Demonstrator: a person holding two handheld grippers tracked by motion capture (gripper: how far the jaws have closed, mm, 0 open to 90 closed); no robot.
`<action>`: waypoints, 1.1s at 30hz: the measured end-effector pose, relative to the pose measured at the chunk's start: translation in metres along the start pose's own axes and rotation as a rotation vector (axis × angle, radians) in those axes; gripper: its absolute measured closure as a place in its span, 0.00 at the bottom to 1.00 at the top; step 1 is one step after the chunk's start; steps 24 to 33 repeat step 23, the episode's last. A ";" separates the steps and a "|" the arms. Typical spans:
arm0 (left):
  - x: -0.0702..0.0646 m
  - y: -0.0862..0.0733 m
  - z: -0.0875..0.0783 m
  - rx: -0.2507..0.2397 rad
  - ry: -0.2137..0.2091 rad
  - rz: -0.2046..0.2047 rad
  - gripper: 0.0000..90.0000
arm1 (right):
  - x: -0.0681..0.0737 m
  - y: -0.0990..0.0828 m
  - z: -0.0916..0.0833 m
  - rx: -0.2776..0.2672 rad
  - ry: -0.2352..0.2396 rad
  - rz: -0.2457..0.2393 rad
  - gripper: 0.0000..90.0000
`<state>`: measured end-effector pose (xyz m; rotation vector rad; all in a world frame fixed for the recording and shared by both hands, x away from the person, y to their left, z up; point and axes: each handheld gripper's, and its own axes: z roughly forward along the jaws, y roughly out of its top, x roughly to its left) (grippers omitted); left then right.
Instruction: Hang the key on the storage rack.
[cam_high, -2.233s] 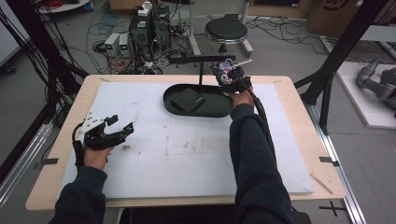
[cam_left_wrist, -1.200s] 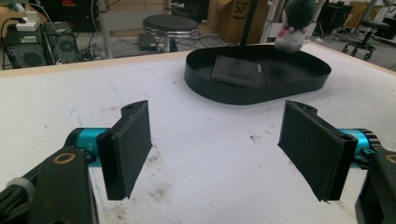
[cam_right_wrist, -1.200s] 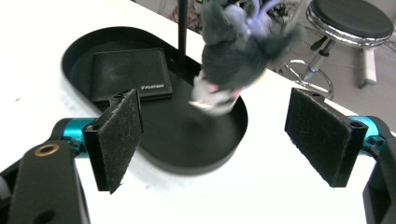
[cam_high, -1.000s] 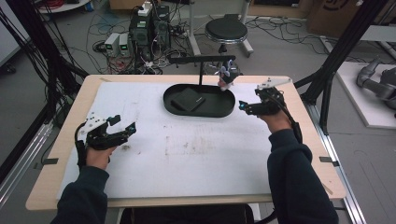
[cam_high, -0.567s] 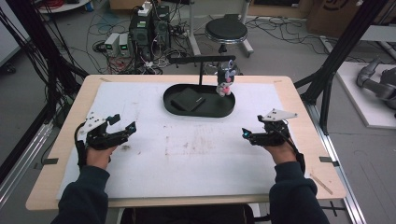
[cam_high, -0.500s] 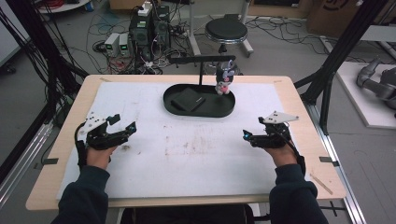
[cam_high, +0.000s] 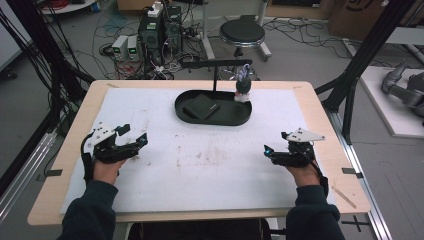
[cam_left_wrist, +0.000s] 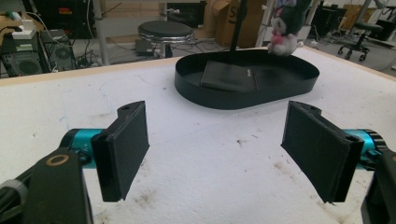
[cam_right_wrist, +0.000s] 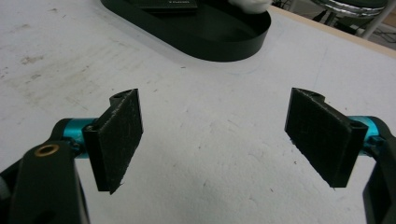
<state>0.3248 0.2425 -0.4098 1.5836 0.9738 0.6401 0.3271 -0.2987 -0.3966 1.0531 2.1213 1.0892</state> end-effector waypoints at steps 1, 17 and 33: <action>0.000 0.000 0.000 0.001 0.000 0.002 0.25 | -0.001 -0.001 0.000 -0.001 -0.002 0.000 0.22; -0.001 -0.001 0.002 0.008 -0.003 0.002 0.25 | -0.003 -0.004 0.000 0.004 -0.026 -0.026 0.22; -0.001 -0.002 0.002 0.009 -0.004 0.005 0.25 | -0.004 -0.004 -0.001 -0.001 -0.026 -0.033 0.22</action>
